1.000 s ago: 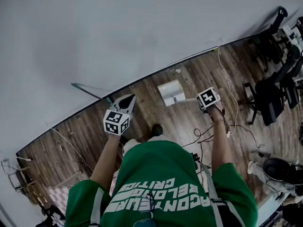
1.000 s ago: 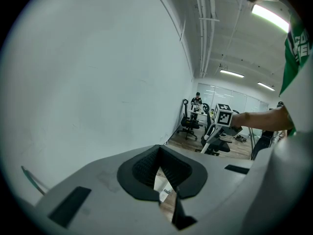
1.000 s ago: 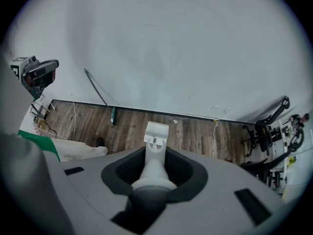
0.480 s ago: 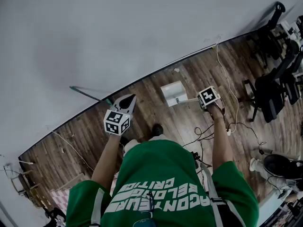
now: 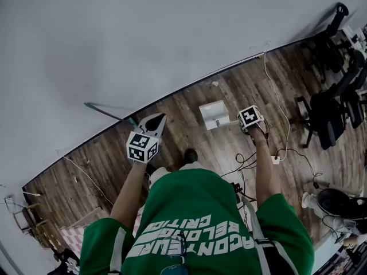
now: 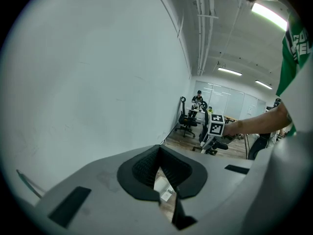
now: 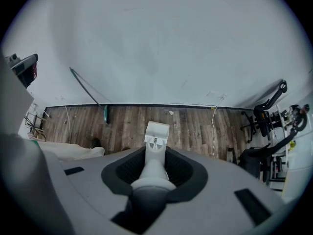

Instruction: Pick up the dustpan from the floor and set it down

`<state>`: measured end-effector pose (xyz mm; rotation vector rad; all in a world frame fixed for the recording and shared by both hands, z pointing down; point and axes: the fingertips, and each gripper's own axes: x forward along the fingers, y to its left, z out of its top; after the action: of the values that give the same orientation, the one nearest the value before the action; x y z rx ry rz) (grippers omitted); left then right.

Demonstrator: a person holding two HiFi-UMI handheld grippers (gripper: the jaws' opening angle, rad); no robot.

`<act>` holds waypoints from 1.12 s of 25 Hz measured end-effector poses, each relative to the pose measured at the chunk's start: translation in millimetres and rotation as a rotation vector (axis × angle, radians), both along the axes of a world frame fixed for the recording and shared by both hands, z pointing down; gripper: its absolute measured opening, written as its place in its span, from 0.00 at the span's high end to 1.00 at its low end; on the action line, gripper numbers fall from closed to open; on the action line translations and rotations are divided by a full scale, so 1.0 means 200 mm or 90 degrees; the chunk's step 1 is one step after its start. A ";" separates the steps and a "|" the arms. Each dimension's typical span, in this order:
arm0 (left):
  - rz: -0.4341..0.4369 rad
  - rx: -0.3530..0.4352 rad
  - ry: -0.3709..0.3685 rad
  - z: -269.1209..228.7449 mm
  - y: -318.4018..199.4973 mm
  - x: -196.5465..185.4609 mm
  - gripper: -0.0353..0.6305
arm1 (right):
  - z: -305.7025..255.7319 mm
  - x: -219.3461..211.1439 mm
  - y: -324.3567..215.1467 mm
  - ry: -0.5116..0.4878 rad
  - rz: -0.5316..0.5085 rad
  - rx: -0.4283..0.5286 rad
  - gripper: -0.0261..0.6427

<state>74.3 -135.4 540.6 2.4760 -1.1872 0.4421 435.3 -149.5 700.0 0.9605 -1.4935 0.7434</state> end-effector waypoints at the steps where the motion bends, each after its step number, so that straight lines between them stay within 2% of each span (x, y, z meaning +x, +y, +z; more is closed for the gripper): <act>1: 0.001 -0.001 -0.001 0.01 -0.01 0.00 0.94 | 0.02 0.00 -0.01 0.001 0.003 -0.003 0.78; 28: 0.003 -0.032 -0.003 0.07 -0.03 0.03 0.94 | 0.58 0.06 -0.05 0.021 0.096 -0.061 0.78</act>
<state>79.5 -140.7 554.7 2.4378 -1.1577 0.4733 447.8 -160.5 815.5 1.0151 -1.3545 0.8953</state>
